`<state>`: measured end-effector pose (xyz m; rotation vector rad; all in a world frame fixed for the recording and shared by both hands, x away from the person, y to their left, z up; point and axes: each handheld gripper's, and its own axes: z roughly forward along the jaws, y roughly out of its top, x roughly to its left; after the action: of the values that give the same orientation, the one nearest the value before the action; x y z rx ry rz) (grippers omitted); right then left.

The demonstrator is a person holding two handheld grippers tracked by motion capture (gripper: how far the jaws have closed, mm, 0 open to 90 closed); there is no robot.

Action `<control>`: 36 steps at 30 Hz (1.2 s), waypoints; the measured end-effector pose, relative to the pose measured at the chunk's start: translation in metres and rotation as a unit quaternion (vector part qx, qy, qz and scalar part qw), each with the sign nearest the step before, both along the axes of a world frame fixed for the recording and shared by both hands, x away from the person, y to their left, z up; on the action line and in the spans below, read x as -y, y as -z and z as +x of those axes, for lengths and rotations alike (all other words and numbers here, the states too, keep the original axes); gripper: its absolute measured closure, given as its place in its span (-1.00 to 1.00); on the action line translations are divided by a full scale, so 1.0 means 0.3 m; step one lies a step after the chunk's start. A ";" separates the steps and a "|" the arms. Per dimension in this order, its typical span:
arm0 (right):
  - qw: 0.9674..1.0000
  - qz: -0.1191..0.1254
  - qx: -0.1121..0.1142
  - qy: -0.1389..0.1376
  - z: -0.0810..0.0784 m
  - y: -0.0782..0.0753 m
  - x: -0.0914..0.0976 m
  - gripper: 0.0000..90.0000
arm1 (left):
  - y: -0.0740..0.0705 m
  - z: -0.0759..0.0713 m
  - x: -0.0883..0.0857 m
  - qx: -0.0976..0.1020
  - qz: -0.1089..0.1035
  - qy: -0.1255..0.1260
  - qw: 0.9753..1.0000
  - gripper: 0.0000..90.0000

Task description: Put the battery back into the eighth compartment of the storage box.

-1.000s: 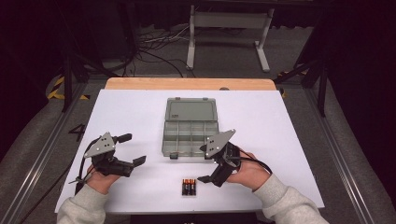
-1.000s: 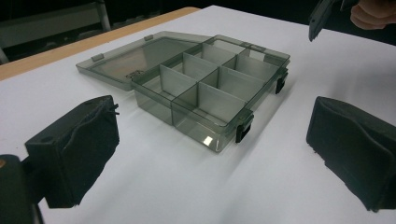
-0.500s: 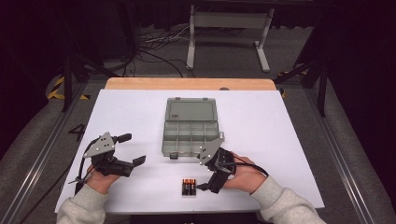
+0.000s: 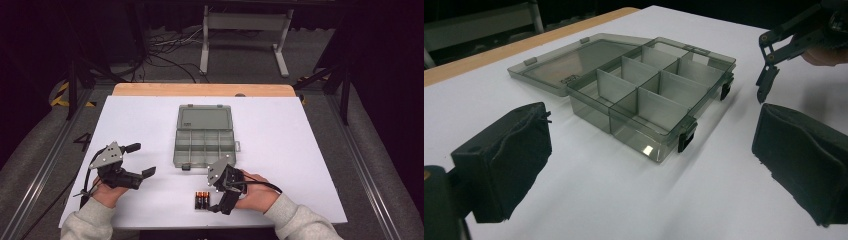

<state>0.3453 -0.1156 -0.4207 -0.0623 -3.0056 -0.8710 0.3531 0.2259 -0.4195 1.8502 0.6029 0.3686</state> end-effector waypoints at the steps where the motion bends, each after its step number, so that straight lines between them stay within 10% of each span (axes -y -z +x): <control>1: 1.000 -0.002 -0.001 0.000 -0.002 0.003 -0.002 -0.92 | 0.000 0.000 0.000 0.000 0.000 0.000 1.000 -0.93; 17: 1.000 -0.018 -0.001 -0.008 -0.020 0.048 -0.031 -0.79 | 0.000 0.001 -0.001 0.000 0.003 0.000 1.000 -0.93; 36: 0.999 -0.033 0.014 -0.021 -0.031 0.064 -0.041 -0.19 | 0.000 0.000 -0.004 -0.001 0.001 -0.002 1.000 -0.93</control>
<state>0.3361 -0.1034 -0.4400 0.0131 -3.0481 -0.7768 0.3532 0.2270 -0.4194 1.8514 0.6073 0.3706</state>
